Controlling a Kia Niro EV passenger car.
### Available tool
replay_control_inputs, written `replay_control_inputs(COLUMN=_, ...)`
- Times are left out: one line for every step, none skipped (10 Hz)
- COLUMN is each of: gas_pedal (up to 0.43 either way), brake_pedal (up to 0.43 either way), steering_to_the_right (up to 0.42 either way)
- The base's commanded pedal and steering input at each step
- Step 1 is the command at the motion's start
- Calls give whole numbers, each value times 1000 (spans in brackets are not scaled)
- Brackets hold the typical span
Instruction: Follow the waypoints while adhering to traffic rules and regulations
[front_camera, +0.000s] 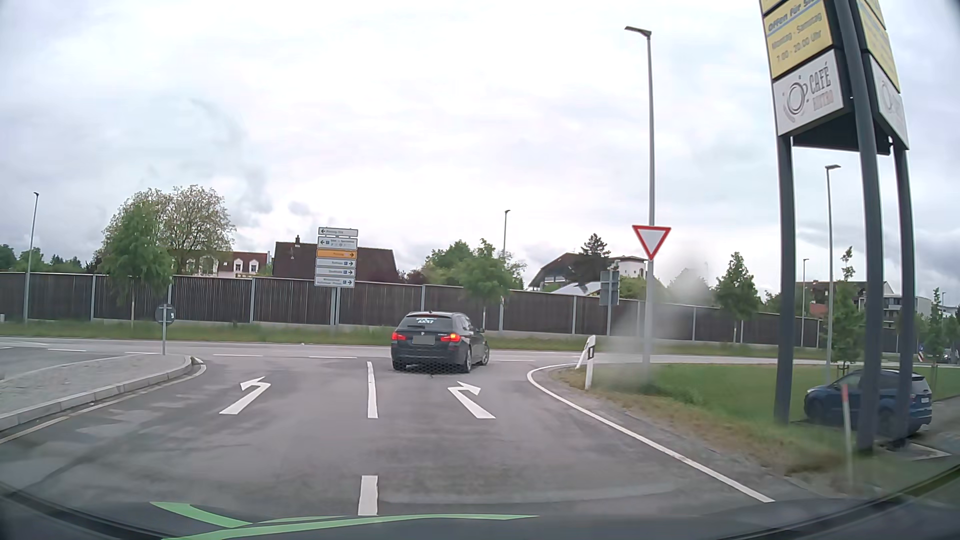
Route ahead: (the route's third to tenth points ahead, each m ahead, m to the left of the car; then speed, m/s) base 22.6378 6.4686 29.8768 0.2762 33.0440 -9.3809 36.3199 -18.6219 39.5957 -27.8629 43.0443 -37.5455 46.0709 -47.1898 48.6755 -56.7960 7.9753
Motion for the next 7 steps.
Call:
replay_control_inputs(gas_pedal=0, brake_pedal=256, steering_to_the_right=-56)
replay_control_inputs(gas_pedal=0, brake_pedal=244, steering_to_the_right=-48)
replay_control_inputs(gas_pedal=0, brake_pedal=232, steering_to_the_right=-40)
replay_control_inputs(gas_pedal=0, brake_pedal=226, steering_to_the_right=-33)
replay_control_inputs(gas_pedal=0, brake_pedal=226, steering_to_the_right=-28)
replay_control_inputs(gas_pedal=0, brake_pedal=226, steering_to_the_right=-23)
replay_control_inputs(gas_pedal=0, brake_pedal=220, steering_to_the_right=-19)
